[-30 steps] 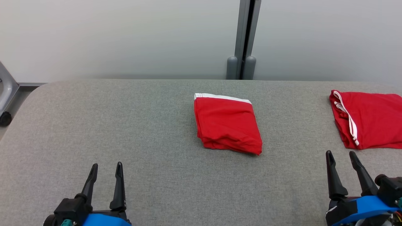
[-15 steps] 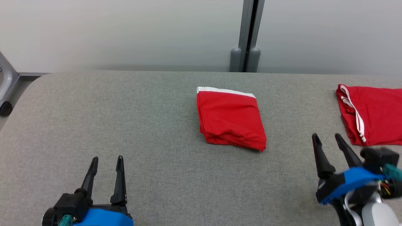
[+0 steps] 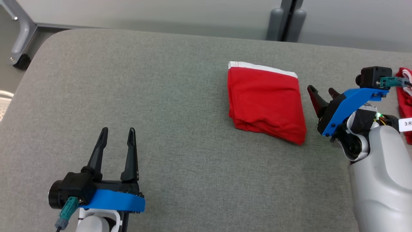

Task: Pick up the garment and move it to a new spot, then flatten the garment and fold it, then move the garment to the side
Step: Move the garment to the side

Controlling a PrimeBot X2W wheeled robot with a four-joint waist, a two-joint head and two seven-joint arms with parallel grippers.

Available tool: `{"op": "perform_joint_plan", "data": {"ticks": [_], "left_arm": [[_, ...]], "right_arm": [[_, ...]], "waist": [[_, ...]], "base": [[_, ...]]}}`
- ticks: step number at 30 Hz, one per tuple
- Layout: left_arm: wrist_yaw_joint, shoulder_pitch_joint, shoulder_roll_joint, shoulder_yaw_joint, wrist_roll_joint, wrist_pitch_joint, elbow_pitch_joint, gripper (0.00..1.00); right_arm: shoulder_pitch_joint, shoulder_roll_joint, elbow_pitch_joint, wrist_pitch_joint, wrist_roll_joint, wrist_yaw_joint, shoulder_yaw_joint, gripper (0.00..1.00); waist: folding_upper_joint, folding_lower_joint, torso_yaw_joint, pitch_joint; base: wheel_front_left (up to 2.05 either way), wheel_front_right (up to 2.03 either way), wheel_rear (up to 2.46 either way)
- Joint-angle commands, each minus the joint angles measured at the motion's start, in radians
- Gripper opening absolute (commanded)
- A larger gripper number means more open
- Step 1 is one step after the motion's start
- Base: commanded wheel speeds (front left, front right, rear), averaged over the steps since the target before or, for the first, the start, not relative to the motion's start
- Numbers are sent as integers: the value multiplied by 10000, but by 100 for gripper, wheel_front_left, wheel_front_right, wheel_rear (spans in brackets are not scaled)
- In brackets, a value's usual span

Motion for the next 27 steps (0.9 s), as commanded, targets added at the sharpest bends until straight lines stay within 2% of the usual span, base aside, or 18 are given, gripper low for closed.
{"op": "perform_joint_plan", "data": {"ticks": [1, 7, 13, 14, 15, 16, 22, 25, 27], "left_arm": [[-6, -225, 6, -32, -27, -39, -35, 100], [-9, -436, -50, -118, -83, -39, -56, 100], [-10, -524, -81, -143, -123, -39, -42, 100], [-10, -516, -87, -131, -120, -39, -37, 100], [-11, -506, -90, -102, -116, -39, -47, 100], [-11, -508, -95, -105, -109, -39, -65, 100], [-11, -544, -113, -49, -65, -41, -255, 100], [-11, -543, -109, -34, -49, -39, -329, 100], [-12, -553, -105, -15, -28, -39, -418, 100]], "right_arm": [[-444, -36, 628, -53, -173, 5, -255, 100], [-1258, -39, 2450, -574, -351, 5, -604, 100], [-1565, 0, 4186, -658, -480, 3, -320, 100], [-1600, 10, 4401, -675, -473, 5, -221, 76], [-1658, 18, 4550, -697, -535, 5, -73, 14], [-1728, 23, 4658, -725, -637, 5, 82, 0], [-2587, -124, 3923, -1109, -2000, 2, 798, 0], [-2832, -373, 3534, -894, -2433, 2, 1284, 0], [-3090, -746, 3117, -651, -2589, 2, 1955, 0]], "waist": [[-2, -2, 508, 545], [-2, -2, 837, 932], [-2, -2, 823, 1023], [-2, -2, 796, 1015], [-2, -2, 750, 1007], [-2, -2, 712, 1004], [-2, -2, 273, 1042], [-2, -2, 74, 1069], [-2, -2, -166, 1111]], "base": [[0, 0, 0], [0, 0, 0], [0, 0, 0], [0, 0, 0], [0, 0, 0], [0, 0, 0], [0, 0, 0], [0, 0, 0], [0, 0, 0]]}}
